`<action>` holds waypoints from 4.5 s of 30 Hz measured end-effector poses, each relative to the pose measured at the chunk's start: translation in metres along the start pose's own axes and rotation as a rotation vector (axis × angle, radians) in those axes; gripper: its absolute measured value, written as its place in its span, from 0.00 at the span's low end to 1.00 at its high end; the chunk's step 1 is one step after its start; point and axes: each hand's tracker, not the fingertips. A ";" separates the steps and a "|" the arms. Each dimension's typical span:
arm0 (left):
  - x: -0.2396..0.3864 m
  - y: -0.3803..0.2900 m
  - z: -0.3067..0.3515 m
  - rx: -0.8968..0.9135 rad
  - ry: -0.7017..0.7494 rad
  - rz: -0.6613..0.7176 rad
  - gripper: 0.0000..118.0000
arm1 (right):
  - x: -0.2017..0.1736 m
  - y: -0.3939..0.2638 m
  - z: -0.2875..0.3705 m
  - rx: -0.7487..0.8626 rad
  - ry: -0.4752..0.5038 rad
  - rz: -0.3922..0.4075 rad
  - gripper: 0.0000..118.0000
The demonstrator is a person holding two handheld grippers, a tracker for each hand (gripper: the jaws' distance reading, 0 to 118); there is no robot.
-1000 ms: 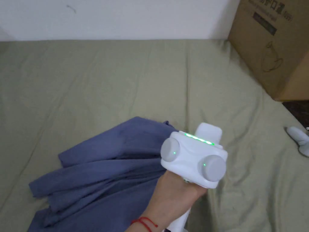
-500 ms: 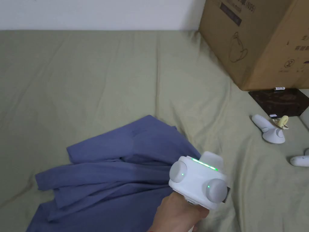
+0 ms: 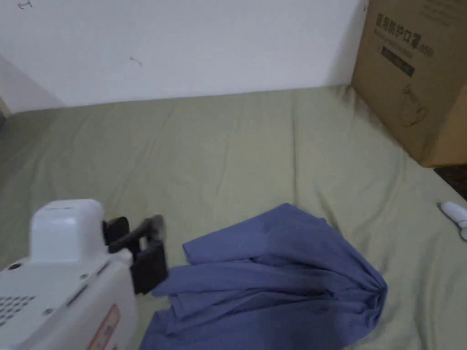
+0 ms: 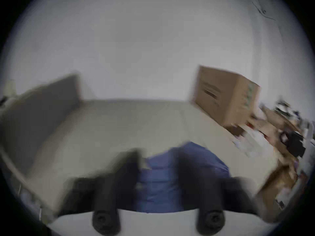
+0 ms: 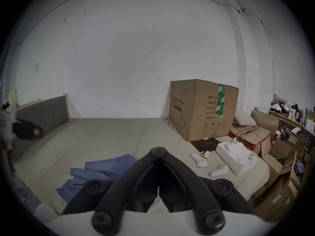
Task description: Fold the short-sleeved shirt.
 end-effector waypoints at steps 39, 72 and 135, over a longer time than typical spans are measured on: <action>-0.011 -0.152 -0.294 -0.741 0.040 0.047 0.38 | -0.019 -0.035 -0.057 -0.182 -0.020 0.127 0.00; -0.022 -0.140 -0.260 -0.618 -0.030 0.286 0.05 | -0.188 -0.111 -0.502 -1.100 0.430 0.427 0.84; 0.000 0.343 -0.114 0.319 0.064 -0.146 0.05 | 0.031 0.358 -0.177 0.464 0.097 0.070 0.01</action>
